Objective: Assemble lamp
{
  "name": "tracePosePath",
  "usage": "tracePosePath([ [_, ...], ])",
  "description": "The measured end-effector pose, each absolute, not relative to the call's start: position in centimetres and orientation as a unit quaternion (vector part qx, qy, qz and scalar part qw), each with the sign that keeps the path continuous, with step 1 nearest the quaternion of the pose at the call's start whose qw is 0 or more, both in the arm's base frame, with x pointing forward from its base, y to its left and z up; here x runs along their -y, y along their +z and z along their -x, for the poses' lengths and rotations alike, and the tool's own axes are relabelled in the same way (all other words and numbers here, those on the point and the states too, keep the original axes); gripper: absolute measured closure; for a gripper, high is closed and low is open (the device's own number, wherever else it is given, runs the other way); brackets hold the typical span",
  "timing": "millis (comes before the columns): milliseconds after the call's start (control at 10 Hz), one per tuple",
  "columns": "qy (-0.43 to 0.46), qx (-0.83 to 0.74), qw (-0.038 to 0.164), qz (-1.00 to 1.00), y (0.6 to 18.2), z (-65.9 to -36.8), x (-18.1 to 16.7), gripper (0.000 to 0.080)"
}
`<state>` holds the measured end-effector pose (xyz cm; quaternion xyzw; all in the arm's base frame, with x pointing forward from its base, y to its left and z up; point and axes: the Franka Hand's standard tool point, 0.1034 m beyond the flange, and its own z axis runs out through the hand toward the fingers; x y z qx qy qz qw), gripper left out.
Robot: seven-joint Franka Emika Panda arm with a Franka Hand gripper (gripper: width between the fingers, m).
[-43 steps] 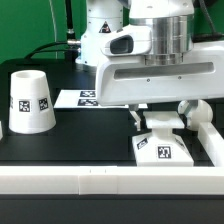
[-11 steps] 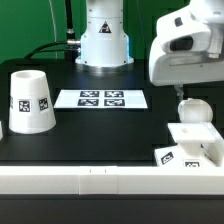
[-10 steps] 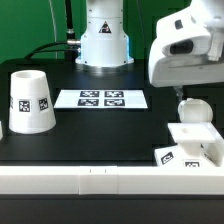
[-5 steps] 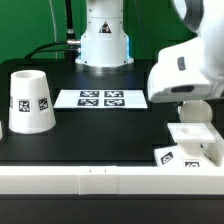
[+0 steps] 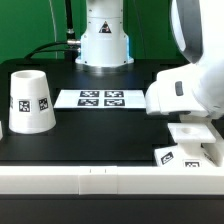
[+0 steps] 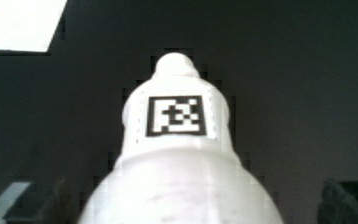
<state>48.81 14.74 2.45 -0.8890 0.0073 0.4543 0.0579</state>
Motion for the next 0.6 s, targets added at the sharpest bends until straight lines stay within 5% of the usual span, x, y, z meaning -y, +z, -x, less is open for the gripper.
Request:
tracePosePath([
  [600, 0.451, -0.008, 0.058, 0.891, 1.07, -47.98, -14.74, 0.0101],
])
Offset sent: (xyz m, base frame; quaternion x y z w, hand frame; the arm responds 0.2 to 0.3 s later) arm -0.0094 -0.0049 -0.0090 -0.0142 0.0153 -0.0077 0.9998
